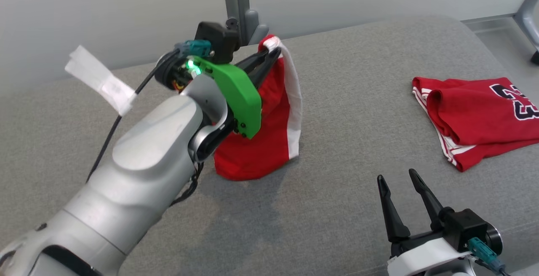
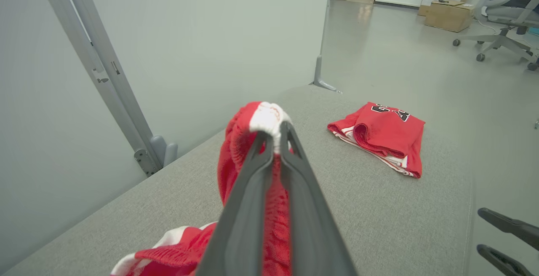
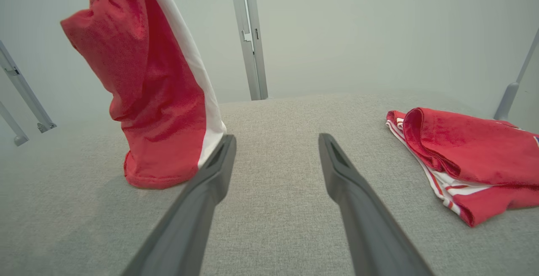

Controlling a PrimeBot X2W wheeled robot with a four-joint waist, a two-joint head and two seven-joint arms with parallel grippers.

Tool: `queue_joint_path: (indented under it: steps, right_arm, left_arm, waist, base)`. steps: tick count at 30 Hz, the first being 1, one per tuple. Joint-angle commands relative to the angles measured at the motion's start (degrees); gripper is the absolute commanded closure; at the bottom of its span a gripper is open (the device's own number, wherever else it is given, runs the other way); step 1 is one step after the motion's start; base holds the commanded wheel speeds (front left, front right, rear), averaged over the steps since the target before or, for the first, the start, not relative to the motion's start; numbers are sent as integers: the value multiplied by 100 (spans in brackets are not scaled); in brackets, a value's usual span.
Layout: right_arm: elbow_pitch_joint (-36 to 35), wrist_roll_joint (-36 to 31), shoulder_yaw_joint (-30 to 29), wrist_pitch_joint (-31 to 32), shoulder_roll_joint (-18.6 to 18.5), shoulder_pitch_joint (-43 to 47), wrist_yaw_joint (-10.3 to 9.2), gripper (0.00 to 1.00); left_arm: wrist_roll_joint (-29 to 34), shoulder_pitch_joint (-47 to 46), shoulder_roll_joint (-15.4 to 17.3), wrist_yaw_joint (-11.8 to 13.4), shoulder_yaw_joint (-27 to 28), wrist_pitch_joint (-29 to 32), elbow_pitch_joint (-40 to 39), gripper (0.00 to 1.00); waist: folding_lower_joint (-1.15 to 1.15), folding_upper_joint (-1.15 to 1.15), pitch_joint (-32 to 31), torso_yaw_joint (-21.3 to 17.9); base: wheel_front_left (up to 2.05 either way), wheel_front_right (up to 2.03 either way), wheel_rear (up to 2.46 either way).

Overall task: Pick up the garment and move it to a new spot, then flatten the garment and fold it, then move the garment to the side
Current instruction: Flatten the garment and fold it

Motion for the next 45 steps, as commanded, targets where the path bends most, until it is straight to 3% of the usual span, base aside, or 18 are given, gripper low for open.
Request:
queue_joint_path:
  steps: [1, 8, 13, 19, 27, 33, 34, 37, 38, 39, 45]
  right_arm:
    - [-10, 30, -35, -24, -3, 71, -7, 0]
    - [-65, -10, -192, -24, 5, 140, -7, 0]
    - [-86, -42, -216, -24, 6, 42, -7, 0]
    - [-153, 3, -283, -24, 9, 33, -7, 0]
    - [-144, -55, -390, -24, 11, 16, -7, 0]
    - [-88, -53, -303, -24, -97, -159, -7, 0]
    - [-81, -54, -281, -24, -127, -170, -7, 0]
    - [-38, -36, -184, -24, -242, -209, -7, 0]
    - [-24, -27, -150, -24, -277, -218, -7, 0]
    - [-2, -14, -112, -24, -310, -226, -7, 0]
    - [123, 162, -8, -24, -431, -242, -7, 0]
  left_arm:
    - [54, -360, 23, -17, -134, 56, 0, 100]
    - [-60, -1425, -343, -17, -412, 185, 277, 100]
    - [-206, -1459, -456, -17, -614, 271, 412, 100]
    - [-663, -502, 117, -17, -1159, 185, -39, 100]
    - [-677, 860, 1036, 16, -1527, -590, -361, 100]
    - [-356, 1387, 1128, 176, -1539, -1521, -156, 98]
    - [-325, 1442, 1098, 193, -1513, -1607, -112, 92]
    - [-262, 1649, 1002, 223, -1451, -1754, 51, 49]
    - [-249, 1713, 980, 246, -1423, -1779, 113, 8]
    - [-235, 1773, 964, 274, -1370, -1809, 175, 0]
    - [15, 2300, 859, 621, -506, -1840, -16, 0]
  waist:
    - [0, 0, -83, -136]
    - [0, 0, -29, -82]
    - [0, 0, -8, 11]
    - [0, 0, 118, 236]
    - [0, 0, 401, 792]
    - [0, 0, 526, 1134]
    - [0, 0, 535, 1184]
    - [0, 0, 538, 1306]
    - [0, 0, 530, 1335]
    - [0, 0, 519, 1356]
    - [0, 0, 433, 1444]
  base:
    - [0, 0, 0]
    - [0, 0, 0]
    - [0, 0, 0]
    - [0, 0, 0]
    - [0, 0, 0]
    - [0, 0, 0]
    - [0, 0, 0]
    - [0, 0, 0]
    - [0, 0, 0]
    - [0, 0, 0]
    - [0, 0, 0]
